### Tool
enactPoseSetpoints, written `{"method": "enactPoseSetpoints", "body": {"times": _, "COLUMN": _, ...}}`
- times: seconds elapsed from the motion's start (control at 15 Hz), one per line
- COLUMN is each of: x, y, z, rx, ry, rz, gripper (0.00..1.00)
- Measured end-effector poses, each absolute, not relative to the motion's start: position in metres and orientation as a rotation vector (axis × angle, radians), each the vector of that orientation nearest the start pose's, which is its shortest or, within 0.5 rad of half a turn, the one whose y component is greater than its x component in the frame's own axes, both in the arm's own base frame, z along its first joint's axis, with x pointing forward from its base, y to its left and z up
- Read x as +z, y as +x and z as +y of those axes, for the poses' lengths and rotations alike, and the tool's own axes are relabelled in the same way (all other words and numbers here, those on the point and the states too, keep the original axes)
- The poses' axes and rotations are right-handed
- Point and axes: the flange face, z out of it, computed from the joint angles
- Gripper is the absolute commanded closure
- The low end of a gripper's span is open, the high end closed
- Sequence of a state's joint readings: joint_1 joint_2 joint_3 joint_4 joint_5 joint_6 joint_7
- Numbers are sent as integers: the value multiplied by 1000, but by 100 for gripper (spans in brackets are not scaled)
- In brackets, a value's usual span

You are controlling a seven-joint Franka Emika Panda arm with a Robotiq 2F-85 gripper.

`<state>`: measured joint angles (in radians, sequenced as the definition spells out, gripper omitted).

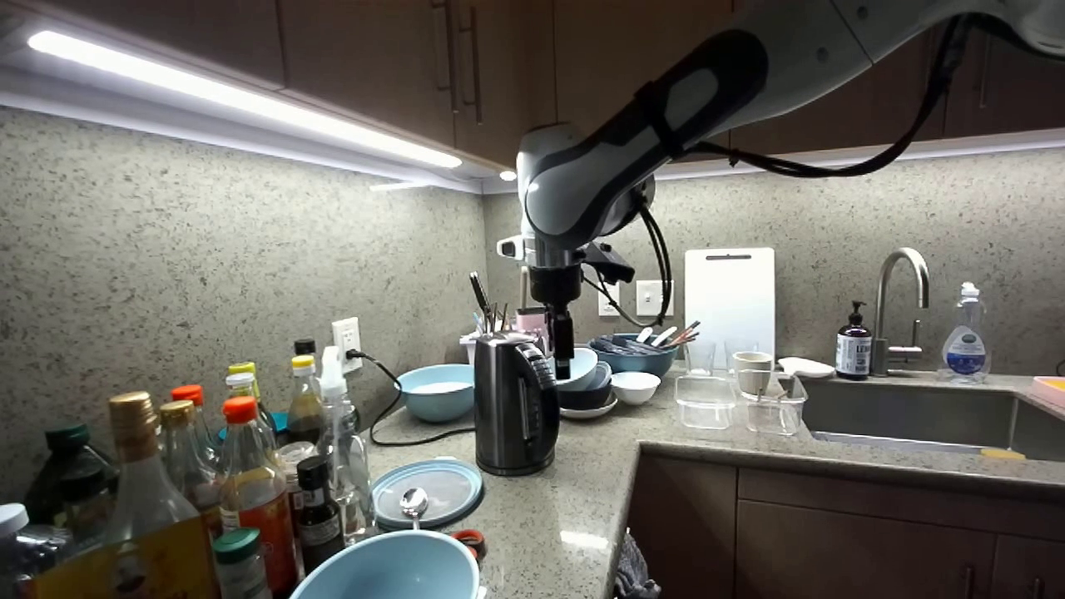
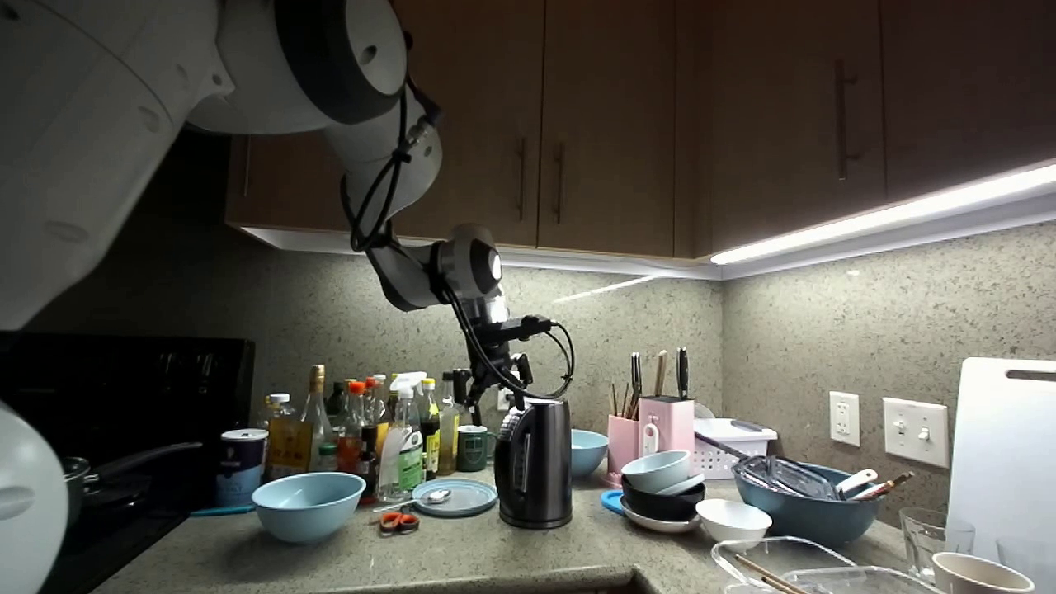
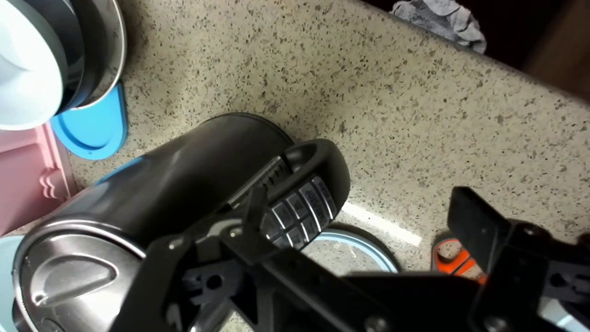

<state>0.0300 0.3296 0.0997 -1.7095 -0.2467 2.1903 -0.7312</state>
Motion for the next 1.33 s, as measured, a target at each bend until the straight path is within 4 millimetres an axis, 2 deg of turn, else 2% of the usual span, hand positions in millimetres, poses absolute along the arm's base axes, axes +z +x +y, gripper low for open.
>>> {"method": "enactPoseSetpoints", "body": {"times": 0.33, "x": 417, "y": 664, "z": 78, "rx": -88, "ry": -2816, "rz": -1952, "gripper": 0}}
{"method": "enactPoseSetpoints", "body": {"times": 0.47, "x": 420, "y": 666, "z": 81, "rx": -87, "ry": -2805, "rz": -2017, "gripper": 0}}
{"method": "enactPoseSetpoints", "body": {"times": 0.73, "x": 421, "y": 668, "z": 83, "rx": -100, "ry": -2825, "rz": -2012, "gripper": 0}}
{"method": "enactPoseSetpoints", "body": {"times": 1.0, "x": 410, "y": 680, "z": 71, "rx": -216, "ry": -2933, "rz": -1934, "gripper": 0}}
{"method": "enactPoseSetpoints", "body": {"times": 1.33, "x": 397, "y": 688, "z": 64, "rx": -242, "ry": -2948, "rz": -2007, "gripper": 0}}
